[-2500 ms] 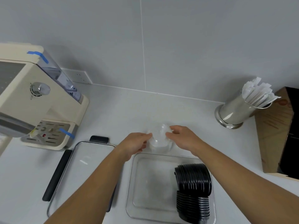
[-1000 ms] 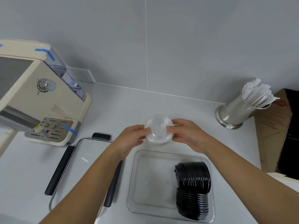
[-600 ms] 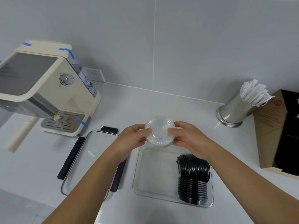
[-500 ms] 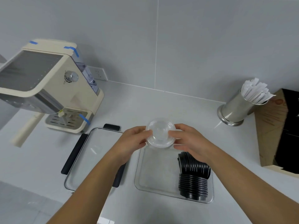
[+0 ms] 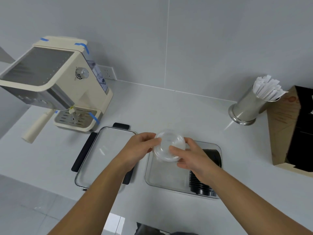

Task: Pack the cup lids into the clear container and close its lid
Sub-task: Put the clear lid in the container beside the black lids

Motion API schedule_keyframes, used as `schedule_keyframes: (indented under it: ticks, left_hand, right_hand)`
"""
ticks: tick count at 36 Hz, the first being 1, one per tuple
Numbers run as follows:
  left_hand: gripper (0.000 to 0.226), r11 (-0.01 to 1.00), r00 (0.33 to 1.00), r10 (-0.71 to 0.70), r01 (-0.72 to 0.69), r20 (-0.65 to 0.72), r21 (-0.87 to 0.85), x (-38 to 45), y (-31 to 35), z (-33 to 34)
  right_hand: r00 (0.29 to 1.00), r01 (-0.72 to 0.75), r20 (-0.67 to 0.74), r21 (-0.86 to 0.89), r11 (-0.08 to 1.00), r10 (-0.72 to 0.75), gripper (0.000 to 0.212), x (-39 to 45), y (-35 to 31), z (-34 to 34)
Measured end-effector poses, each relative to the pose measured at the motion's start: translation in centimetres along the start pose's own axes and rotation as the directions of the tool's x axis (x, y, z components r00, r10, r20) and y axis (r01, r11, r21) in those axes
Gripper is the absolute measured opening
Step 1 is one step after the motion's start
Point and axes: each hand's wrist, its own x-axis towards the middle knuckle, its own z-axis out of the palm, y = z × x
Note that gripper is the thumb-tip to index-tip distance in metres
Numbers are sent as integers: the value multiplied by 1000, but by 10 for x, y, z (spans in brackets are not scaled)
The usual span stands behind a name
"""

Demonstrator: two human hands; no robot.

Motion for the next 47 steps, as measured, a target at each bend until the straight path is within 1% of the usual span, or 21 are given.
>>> schedule_keyframes:
  ticks: [2, 6, 11, 12, 15, 17, 19, 23, 25, 29, 34, 37, 41, 44, 47]
  left_hand:
    - [35, 1000, 1000, 13, -13, -5, 28, -1, -2, -1]
    - [33, 993, 1000, 19, -20, 8, 114, -2, -7, -1]
    - [38, 963, 998, -1, -17, 68, 269, 1, -8, 1]
    - [37, 952, 996, 2, -29, 89, 303, 1, -7, 1]
    - [24, 919, 990, 11, -67, 144, 388, 3, -2, -1]
    - [23, 905, 984, 4, -78, 175, 418, 5, 0, -1]
    - [27, 887, 980, -9, -85, 199, 455, 7, 1, -2]
    - [46, 821, 974, -44, -93, 224, 564, 12, 3, 1]
    - [46, 777, 968, -70, -98, 240, 621, 14, 6, 3]
    - [31, 704, 954, -131, -101, 268, 703, 22, 13, 13]
    - [34, 618, 931, -233, -80, 279, 782, 29, 19, 24]
    - [26, 577, 924, -265, -78, 276, 813, 32, 23, 29]
    - [24, 538, 923, -290, -60, 252, 841, 34, 27, 32]
    - [23, 486, 922, -292, -86, 255, 869, 35, 26, 34]
    - [12, 433, 937, -249, -118, 244, 894, 35, 22, 32]
  right_hand:
    - [1000, -16, 9, 11, 1000, 16, 59, -3, 6, 5]
    - [998, -60, 16, 106, 993, 58, 53, -9, 15, 12]
    - [997, -68, -30, 240, 968, 78, 53, -17, 28, 23]
    - [996, -66, -42, 259, 964, 79, 52, -18, 31, 25]
    - [995, -56, -65, 315, 947, 80, 51, -20, 36, 32]
    - [994, -59, -65, 343, 937, 86, 51, -20, 37, 34]
    - [994, -63, -58, 368, 928, 91, 51, -21, 38, 35]
    - [995, -81, -26, 405, 911, 100, 51, -22, 42, 34]
    - [993, -95, -20, 416, 904, 114, 52, -22, 44, 33]
    - [989, -124, -21, 422, 898, 146, 50, -20, 46, 31]
    - [980, -170, -31, 401, 900, 199, 50, -14, 49, 31]
    - [977, -189, -18, 393, 900, 213, 46, -9, 51, 31]
    - [973, -199, -32, 402, 894, 230, 44, -2, 52, 31]
    - [966, -211, -53, 393, 895, 251, 47, 4, 54, 33]
    - [962, -219, -73, 361, 907, 261, 46, 8, 56, 35]
